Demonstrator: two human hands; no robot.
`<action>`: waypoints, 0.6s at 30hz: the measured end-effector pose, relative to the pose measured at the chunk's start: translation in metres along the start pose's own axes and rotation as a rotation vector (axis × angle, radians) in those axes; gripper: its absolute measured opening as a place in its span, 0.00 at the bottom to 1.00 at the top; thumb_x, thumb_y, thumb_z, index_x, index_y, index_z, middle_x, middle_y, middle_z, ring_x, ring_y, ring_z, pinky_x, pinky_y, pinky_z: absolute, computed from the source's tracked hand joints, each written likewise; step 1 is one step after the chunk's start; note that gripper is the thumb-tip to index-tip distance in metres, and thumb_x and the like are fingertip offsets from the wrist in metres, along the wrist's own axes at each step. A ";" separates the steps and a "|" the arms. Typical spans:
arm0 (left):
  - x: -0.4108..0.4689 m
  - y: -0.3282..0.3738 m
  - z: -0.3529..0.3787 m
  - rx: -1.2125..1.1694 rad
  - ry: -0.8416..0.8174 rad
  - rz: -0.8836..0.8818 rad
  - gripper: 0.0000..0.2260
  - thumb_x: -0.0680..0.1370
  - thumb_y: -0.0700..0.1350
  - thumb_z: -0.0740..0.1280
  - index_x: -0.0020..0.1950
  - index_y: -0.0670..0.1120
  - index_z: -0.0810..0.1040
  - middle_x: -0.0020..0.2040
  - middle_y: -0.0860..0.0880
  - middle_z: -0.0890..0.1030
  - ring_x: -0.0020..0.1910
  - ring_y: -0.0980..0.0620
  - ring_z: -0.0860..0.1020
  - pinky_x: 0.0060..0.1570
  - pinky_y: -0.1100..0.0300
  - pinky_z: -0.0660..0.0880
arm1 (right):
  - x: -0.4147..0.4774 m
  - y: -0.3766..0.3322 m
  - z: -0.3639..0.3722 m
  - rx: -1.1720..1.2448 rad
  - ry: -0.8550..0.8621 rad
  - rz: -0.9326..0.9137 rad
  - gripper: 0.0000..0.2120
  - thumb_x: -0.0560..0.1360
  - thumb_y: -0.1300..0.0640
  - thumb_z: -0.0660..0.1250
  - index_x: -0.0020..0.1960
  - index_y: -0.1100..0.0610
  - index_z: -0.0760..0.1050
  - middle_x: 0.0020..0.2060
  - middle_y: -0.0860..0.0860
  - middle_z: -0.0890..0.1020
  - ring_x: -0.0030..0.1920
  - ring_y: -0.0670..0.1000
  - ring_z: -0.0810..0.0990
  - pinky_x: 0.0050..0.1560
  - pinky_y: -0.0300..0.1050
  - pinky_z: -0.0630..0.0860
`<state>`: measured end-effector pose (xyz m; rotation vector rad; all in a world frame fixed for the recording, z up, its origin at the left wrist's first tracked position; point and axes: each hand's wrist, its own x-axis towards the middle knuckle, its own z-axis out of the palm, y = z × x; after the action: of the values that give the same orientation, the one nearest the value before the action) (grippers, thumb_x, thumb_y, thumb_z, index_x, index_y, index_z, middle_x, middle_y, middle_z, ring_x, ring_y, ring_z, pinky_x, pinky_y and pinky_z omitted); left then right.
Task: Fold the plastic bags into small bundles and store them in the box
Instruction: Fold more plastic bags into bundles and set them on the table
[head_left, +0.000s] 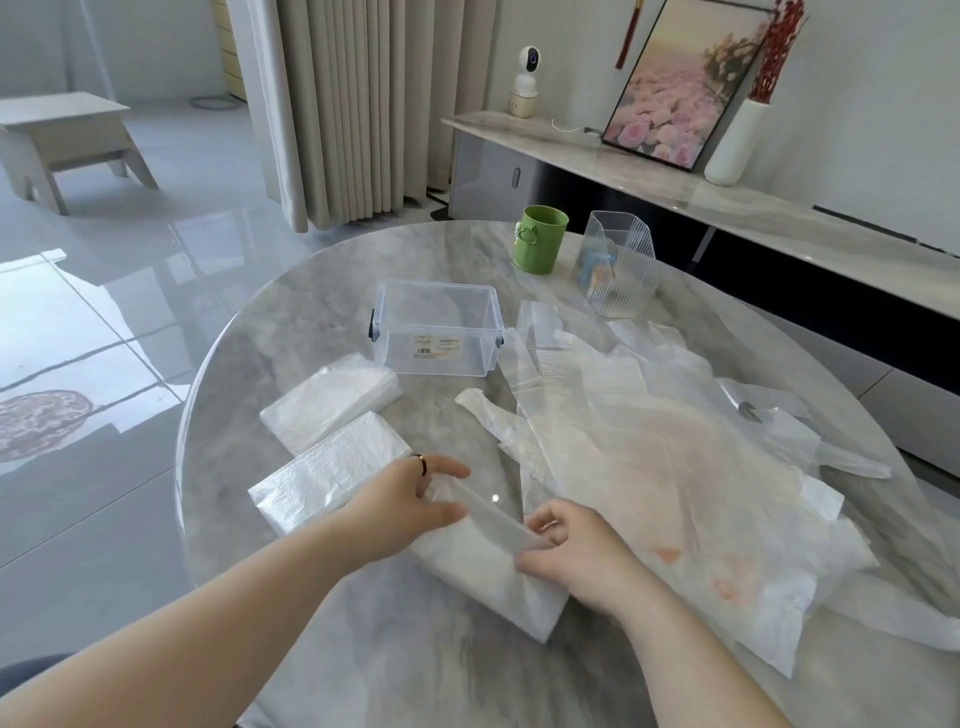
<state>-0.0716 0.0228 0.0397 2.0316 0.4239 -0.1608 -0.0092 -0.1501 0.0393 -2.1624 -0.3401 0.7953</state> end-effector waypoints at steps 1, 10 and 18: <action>0.002 -0.001 -0.002 -0.033 0.039 -0.013 0.12 0.75 0.43 0.68 0.55 0.55 0.73 0.30 0.52 0.60 0.27 0.56 0.62 0.25 0.69 0.61 | 0.002 0.001 -0.002 0.109 0.049 0.017 0.12 0.69 0.65 0.69 0.39 0.51 0.70 0.38 0.51 0.77 0.36 0.47 0.75 0.34 0.34 0.70; 0.002 -0.012 -0.024 -0.062 0.075 -0.112 0.15 0.73 0.36 0.67 0.48 0.56 0.71 0.40 0.48 0.73 0.35 0.47 0.76 0.39 0.55 0.78 | 0.028 -0.003 0.007 0.460 0.337 0.004 0.09 0.72 0.69 0.65 0.44 0.56 0.72 0.37 0.49 0.78 0.34 0.45 0.75 0.32 0.31 0.71; -0.020 -0.037 -0.067 -0.196 0.342 -0.205 0.11 0.73 0.31 0.65 0.44 0.48 0.71 0.37 0.47 0.72 0.31 0.48 0.74 0.27 0.62 0.77 | 0.074 -0.065 0.049 0.248 0.236 -0.172 0.13 0.74 0.66 0.62 0.58 0.58 0.74 0.44 0.47 0.75 0.46 0.46 0.74 0.45 0.33 0.69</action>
<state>-0.1078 0.0924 0.0467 1.8211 0.8300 0.1035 0.0173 -0.0441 0.0330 -1.9389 -0.2846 0.4537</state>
